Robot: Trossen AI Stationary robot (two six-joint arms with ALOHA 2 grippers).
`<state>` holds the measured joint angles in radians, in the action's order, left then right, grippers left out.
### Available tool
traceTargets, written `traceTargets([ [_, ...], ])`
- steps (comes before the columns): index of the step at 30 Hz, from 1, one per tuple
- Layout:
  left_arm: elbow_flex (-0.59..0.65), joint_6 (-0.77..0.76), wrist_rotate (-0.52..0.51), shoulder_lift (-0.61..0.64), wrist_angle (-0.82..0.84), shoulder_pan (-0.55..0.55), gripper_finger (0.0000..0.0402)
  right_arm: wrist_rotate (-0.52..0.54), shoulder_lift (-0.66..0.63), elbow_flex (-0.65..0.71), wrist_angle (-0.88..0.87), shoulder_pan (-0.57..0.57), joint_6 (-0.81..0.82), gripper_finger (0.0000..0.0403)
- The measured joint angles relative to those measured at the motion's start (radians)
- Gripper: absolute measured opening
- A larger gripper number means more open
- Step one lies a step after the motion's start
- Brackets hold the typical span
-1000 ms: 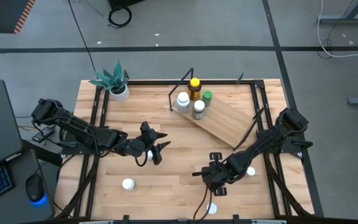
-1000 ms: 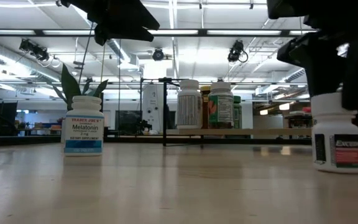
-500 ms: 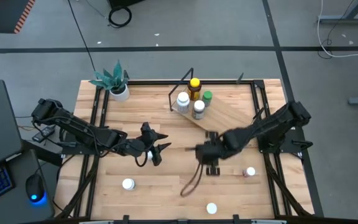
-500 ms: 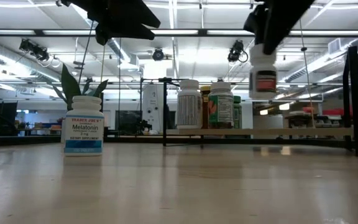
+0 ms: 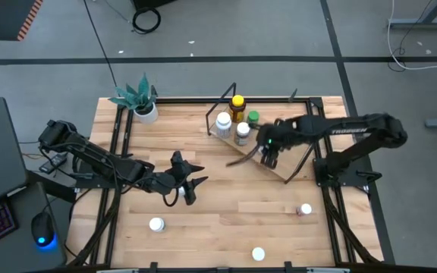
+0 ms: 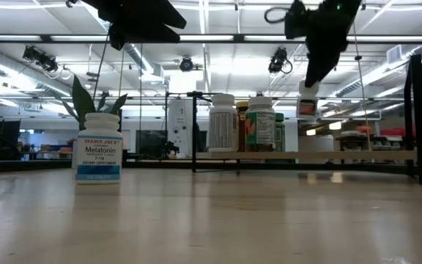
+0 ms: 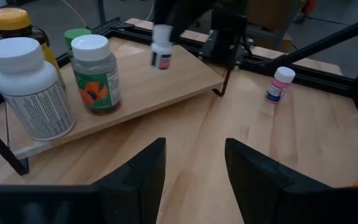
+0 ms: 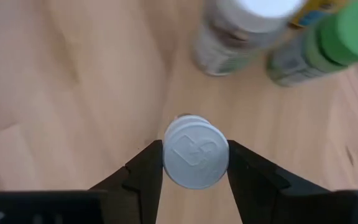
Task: Pick and place medicine bottles onto shelf by color
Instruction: Put the white and black pill bottle on the shelf
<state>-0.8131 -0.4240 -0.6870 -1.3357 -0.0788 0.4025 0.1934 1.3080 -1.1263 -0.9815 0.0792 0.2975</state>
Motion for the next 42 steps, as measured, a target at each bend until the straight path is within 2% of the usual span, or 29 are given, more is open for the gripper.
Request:
traceTargets([
  [7,0.000,-0.001,0.000,0.000,0.000,0.000,0.0172,-0.088,-0.009,0.087,0.084,0.231,-0.104,0.0167],
  [13,0.000,-0.001,-0.001,0.000,0.000,0.000,0.0172,-0.109,-0.001,0.128,0.173,0.340,-0.172,0.0169],
  [19,0.000,0.000,-0.001,0.000,0.000,0.000,0.0172,-0.142,0.000,0.166,0.186,0.431,-0.207,0.0169],
  [29,0.000,-0.002,-0.001,0.000,0.000,0.000,0.0172,-0.175,0.000,0.174,0.206,0.490,-0.230,0.0170],
  [42,0.000,-0.008,-0.001,0.000,0.000,0.000,0.0172,-0.188,0.000,0.174,0.221,0.494,-0.223,0.0171],
])
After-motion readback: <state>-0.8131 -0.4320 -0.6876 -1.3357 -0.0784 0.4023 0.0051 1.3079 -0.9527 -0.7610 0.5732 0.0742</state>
